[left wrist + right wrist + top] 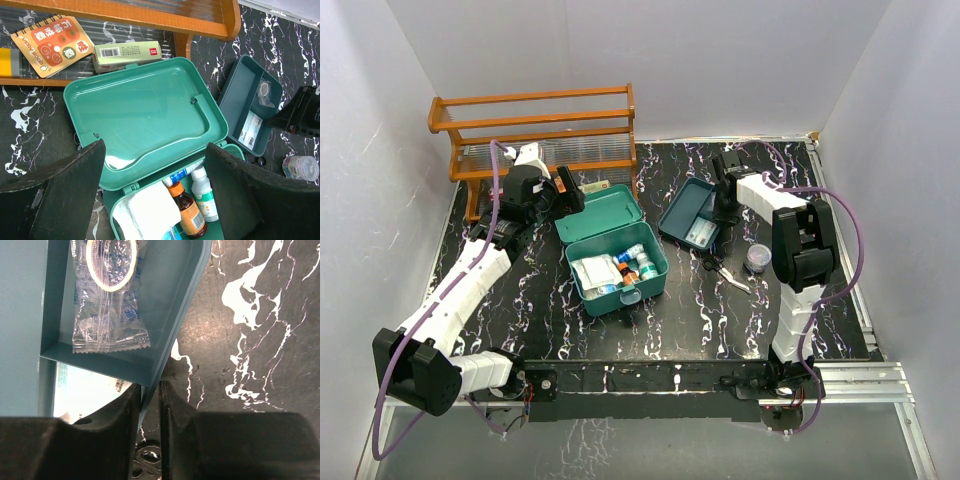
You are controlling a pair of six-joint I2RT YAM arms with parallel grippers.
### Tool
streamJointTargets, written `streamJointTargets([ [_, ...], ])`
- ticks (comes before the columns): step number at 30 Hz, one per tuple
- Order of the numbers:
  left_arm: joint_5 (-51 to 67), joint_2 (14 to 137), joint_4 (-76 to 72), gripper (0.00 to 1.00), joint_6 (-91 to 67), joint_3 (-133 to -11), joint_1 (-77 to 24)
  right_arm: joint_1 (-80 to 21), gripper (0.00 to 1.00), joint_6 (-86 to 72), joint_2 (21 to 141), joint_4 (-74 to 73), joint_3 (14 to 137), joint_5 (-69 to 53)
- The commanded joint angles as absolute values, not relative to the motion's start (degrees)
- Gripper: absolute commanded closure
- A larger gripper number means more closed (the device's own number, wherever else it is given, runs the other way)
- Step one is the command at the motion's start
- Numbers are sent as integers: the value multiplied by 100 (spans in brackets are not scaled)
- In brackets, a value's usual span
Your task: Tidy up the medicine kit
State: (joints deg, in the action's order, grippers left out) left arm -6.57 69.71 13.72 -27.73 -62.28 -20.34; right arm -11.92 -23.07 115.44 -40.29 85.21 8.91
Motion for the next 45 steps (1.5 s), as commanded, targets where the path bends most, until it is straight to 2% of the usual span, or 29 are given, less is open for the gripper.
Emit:
streamJointTargets([
  [1, -634, 6918, 1327, 20, -2681, -6401, -1998, -1141, 76, -1759, 11552, -4061, 8755, 980],
  [7, -579, 6884, 1302, 20, -2709, -6354, -1996, -1142, 57, -2027, 11091, -4287, 8855, 892],
  [14, -414, 6883, 1088, 20, -2857, -6184, -1995, -1143, 47, -2429, 9837, -4298, 7619, 653],
  [22, -180, 6811, 932, 20, -3058, -5992, -2001, -1141, 48, -2563, 9191, -4014, 6321, 48],
  [27, -180, 6703, 972, 20, -3119, -5877, -1996, -1151, 53, -2557, 9326, -3817, 6094, -239],
  [34, -238, 6638, 985, 20, -3151, -5819, -2002, -1169, 48, -2326, 9647, -3586, 5882, -507],
  [45, -236, 6710, 984, 20, -3116, -5853, -1997, -1371, 46, -2656, 9476, -3886, 5514, -705],
])
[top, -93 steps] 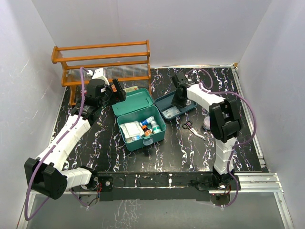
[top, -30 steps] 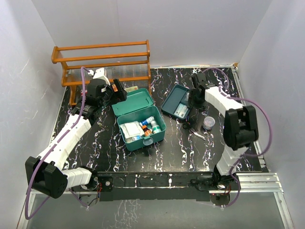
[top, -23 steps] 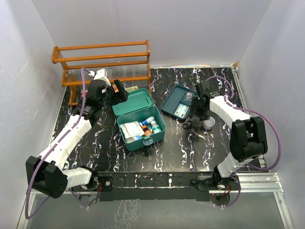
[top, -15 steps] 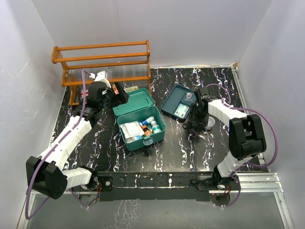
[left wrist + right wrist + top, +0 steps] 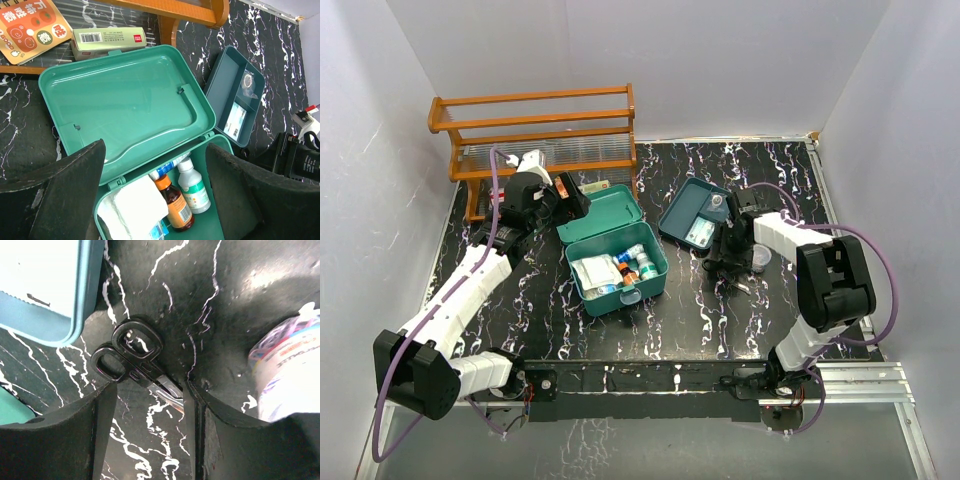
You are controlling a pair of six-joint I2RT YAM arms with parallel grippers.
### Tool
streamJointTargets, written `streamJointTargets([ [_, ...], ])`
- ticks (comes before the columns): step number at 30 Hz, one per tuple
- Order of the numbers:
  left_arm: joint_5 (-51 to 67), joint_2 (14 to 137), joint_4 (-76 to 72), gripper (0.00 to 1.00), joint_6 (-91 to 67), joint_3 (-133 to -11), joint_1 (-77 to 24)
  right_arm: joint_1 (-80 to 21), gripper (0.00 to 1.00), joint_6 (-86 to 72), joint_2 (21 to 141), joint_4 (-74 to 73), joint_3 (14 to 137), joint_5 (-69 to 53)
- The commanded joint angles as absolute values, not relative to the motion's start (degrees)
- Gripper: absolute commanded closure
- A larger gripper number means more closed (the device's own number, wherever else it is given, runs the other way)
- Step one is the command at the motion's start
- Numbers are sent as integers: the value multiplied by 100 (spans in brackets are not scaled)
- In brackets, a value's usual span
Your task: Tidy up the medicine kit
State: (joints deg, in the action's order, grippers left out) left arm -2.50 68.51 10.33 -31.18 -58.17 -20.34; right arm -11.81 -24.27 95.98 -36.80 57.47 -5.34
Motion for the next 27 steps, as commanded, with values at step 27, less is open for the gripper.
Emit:
streamJointTargets([
  [27, -258, 6790, 1010, 20, -3050, -5910, -2000, -2399, 63, -2500, 9940, -3693, 6034, 874],
])
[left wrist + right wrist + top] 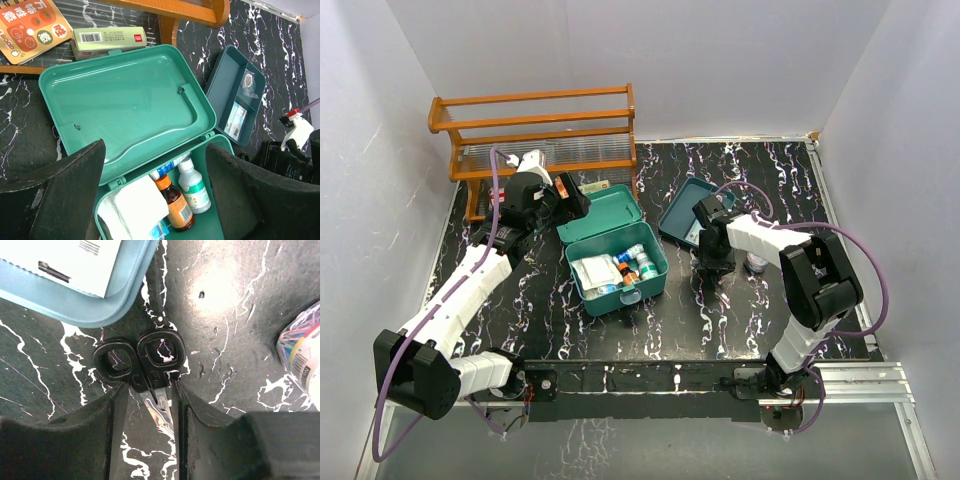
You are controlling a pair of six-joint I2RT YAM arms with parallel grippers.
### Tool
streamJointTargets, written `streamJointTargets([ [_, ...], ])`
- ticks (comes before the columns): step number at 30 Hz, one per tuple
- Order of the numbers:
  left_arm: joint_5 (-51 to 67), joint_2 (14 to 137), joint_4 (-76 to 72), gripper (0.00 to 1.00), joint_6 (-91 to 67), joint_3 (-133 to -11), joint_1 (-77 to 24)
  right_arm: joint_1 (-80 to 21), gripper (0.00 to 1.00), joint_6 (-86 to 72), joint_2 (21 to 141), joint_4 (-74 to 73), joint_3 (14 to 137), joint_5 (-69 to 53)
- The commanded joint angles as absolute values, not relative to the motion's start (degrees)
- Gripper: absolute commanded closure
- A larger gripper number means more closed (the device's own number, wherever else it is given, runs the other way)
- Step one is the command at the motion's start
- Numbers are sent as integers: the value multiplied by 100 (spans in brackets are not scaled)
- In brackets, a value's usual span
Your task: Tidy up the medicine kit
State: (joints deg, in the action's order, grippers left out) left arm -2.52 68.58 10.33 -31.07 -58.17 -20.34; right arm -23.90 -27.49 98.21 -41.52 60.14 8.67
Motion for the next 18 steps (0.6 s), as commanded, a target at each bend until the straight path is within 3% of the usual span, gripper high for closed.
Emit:
streamJointTargets([
  [1, -263, 6782, 1018, 20, -3050, -5914, -1996, -2395, 64, -2497, 10080, -3658, 6012, 837],
  [8, -279, 6768, 1063, 20, -3034, -5942, -2000, -2397, 67, -2467, 10313, -3596, 5980, 926],
  [13, -279, 6784, 1063, 20, -3032, -5959, -1996, -2399, 83, -2404, 10336, -3603, 6005, 1080],
  [18, -259, 6809, 1063, 20, -3032, -6001, -1999, -2398, 86, -2411, 10200, -3621, 6012, 1144],
])
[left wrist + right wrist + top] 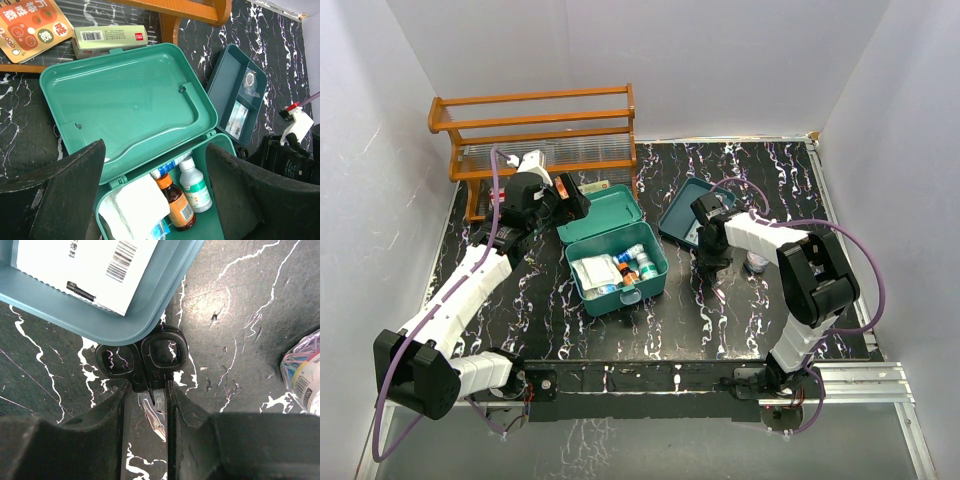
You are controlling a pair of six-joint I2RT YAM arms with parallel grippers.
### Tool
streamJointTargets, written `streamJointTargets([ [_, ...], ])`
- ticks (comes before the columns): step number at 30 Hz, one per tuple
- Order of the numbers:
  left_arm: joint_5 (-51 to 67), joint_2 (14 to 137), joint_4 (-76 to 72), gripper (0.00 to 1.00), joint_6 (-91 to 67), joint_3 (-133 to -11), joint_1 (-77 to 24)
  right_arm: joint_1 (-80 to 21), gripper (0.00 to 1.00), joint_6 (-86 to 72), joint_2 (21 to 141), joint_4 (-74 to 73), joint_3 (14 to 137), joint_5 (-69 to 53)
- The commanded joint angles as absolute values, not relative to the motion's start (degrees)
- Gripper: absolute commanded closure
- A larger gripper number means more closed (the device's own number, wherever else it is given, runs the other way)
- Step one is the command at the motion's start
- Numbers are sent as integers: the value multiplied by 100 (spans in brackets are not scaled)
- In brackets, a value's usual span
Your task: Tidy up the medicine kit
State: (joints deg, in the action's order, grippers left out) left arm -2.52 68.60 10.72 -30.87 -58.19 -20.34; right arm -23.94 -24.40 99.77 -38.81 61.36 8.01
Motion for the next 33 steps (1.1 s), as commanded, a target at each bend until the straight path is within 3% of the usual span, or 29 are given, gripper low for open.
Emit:
streamJointTargets([
  [1, -251, 6818, 1063, 20, -3032, -6003, -1998, -2398, 86, -2428, 10135, -3621, 6007, 1181],
  [20, -307, 6777, 1107, 20, -3055, -5995, -1997, -2401, 84, -3147, 8697, -3200, 5934, 1504],
  [33, -357, 6829, 1149, 20, -2958, -6107, -1996, -2388, 84, -4122, 9544, -2918, 7876, 1658],
])
